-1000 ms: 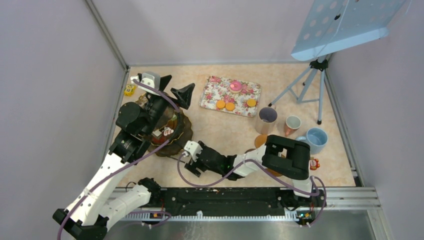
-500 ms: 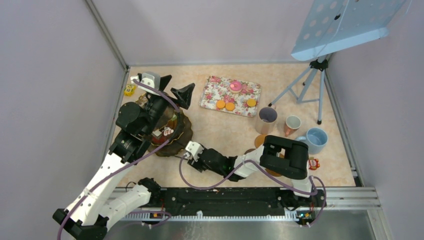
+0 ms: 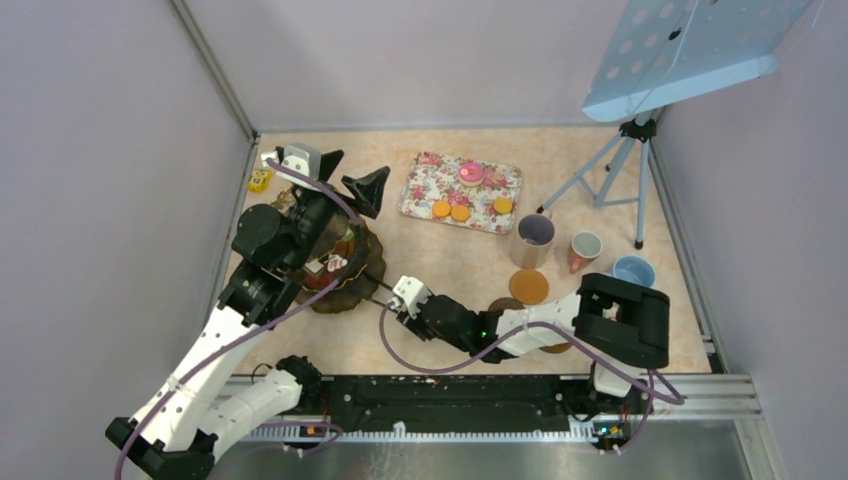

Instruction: Serve the afternoon tea

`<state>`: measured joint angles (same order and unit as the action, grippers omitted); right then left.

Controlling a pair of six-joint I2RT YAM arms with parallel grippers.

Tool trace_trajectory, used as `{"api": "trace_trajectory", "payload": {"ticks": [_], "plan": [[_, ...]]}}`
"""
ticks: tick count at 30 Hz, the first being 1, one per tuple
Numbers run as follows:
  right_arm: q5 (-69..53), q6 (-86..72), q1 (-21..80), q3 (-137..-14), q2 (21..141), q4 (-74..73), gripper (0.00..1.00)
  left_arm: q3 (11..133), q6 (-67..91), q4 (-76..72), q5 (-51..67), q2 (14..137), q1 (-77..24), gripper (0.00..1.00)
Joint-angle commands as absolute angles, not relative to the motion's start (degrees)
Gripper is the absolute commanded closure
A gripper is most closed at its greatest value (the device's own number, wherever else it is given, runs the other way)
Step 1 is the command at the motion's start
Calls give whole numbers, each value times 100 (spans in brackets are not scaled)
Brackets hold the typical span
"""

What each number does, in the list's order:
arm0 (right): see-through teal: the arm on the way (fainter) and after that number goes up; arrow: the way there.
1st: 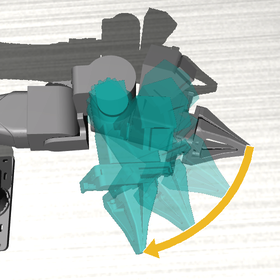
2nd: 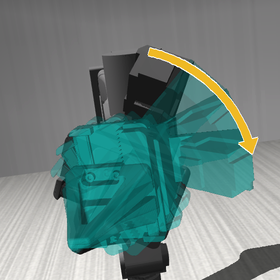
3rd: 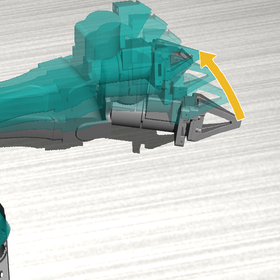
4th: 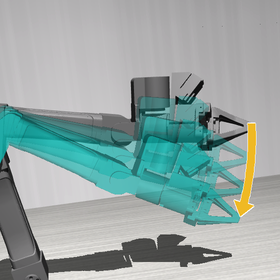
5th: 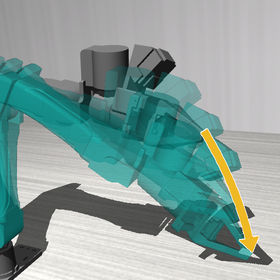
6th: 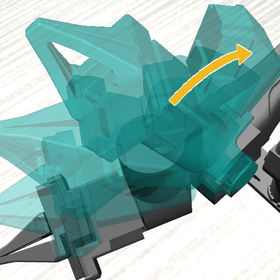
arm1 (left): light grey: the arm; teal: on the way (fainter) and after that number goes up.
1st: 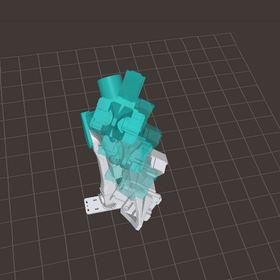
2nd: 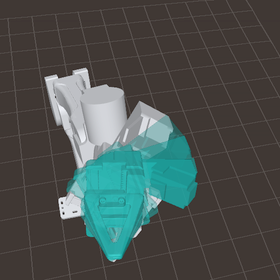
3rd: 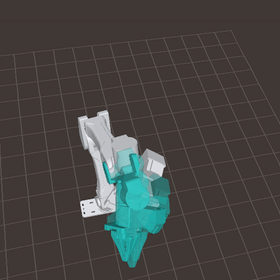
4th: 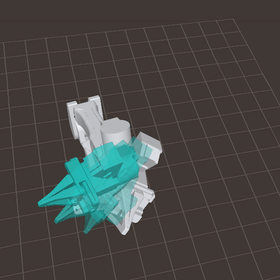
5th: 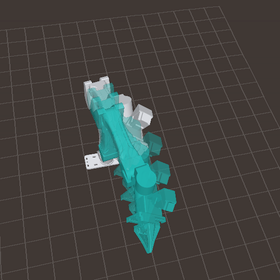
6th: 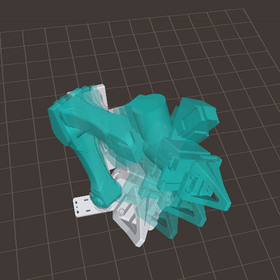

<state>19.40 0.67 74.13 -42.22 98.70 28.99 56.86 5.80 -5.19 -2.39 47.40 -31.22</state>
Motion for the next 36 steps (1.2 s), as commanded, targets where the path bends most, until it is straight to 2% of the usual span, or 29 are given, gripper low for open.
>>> {"api": "trace_trajectory", "payload": {"ticks": [1,11,18,25,36], "plan": [[2436,-283,7446,-3874,9159,2500,59,5669,511,-721,-248,4724,-3135,1],[3450,-440,7183,-3714,8187,1406,62,5676,518,-721,-237,4755,-3130,1],[3112,-768,5817,-4379,7769,289,62,5669,525,-721,-237,4714,-3137,1],[2184,-1192,4228,-5815,8407,-1275,58,5669,556,-729,-205,4627,-3131,1],[1567,-1140,3269,-7891,9879,-2650,55,5669,593,-739,-156,4575,-3144,1]]}}
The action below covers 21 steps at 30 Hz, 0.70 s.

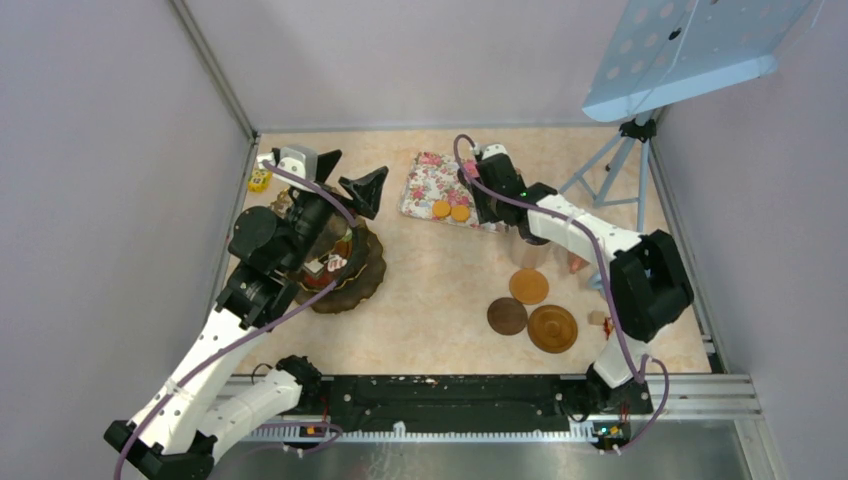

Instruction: Serve the afternoon tea

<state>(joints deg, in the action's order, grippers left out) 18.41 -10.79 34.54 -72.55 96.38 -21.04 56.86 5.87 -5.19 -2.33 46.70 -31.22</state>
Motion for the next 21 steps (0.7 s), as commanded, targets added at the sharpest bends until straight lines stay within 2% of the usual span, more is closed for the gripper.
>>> {"api": "trace_trajectory", "payload": {"ticks": [1,14,21], "plan": [[1545,-1133,3231,-8001,9962,-2712,55,5671,594,-738,-167,4572,-3144,1],[1462,-996,3036,-8764,10702,-2968,55,5670,567,-738,-198,4570,-3145,1],[1567,-905,3006,-9060,10987,-3060,51,5669,567,-738,-193,4588,-3145,1]]}}
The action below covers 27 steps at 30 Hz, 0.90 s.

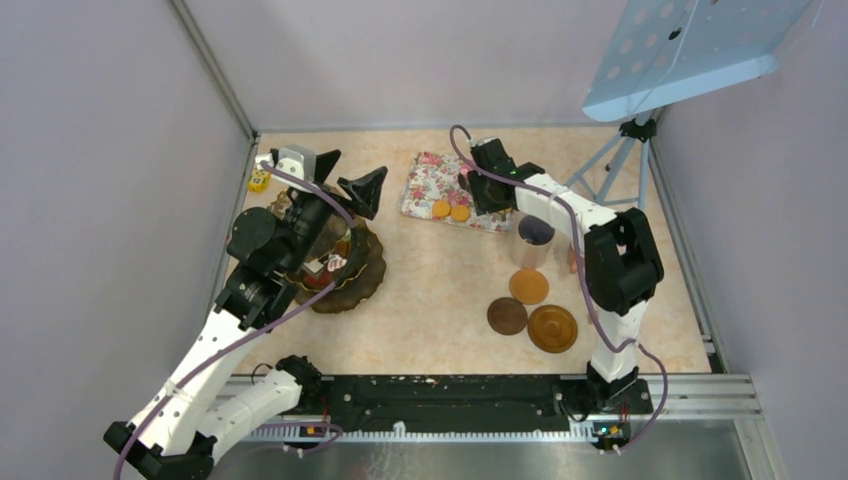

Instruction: Serve the afternoon tea

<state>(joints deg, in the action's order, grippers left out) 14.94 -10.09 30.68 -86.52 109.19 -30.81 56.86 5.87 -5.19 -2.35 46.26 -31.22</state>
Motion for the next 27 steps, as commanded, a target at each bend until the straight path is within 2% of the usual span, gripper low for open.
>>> {"api": "trace_trajectory", "payload": {"ticks": [1,17,22,27], "plan": [[1564,-899,2991,-9089,11024,-3057,50,5669,566,-738,-193,4588,-3142,1],[1409,-799,2888,-9508,11548,-2944,48,5671,545,-738,-213,4597,-3146,1],[1187,-856,2888,-9206,11445,-2685,30,5669,545,-738,-212,4588,-3142,1],[1255,-994,2888,-8899,11388,-2668,31,5669,545,-738,-202,4588,-3144,1]]}}
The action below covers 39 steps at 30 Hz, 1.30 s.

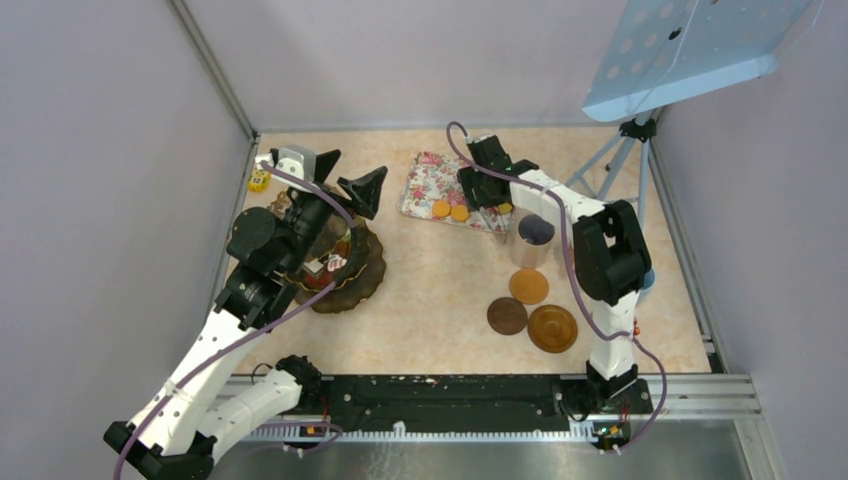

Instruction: Serve the afternoon tea

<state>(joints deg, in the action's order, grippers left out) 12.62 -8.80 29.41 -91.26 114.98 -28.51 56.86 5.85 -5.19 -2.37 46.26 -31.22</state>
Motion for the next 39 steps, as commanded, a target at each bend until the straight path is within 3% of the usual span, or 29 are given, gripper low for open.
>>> {"api": "trace_trajectory", "payload": {"ticks": [1,9,15,23,30,39], "plan": [[1264,-1005,2883,-8805,11350,-2622,32,5669,545,-738,-198,4583,-3141,1],[1330,-1061,2884,-8495,11292,-2585,33,5669,570,-747,-167,4583,-3144,1],[1413,-944,2886,-8240,11352,-2075,45,5676,581,-747,-158,4573,-3145,1],[1715,-943,2883,-8171,11500,-1858,53,5667,570,-746,-181,4585,-3143,1],[1820,-761,2884,-8372,11438,-1960,73,5670,577,-747,-167,4582,-3142,1],[1479,-603,2966,-8052,10603,-2022,89,5666,572,-747,-163,4622,-3144,1]]}}
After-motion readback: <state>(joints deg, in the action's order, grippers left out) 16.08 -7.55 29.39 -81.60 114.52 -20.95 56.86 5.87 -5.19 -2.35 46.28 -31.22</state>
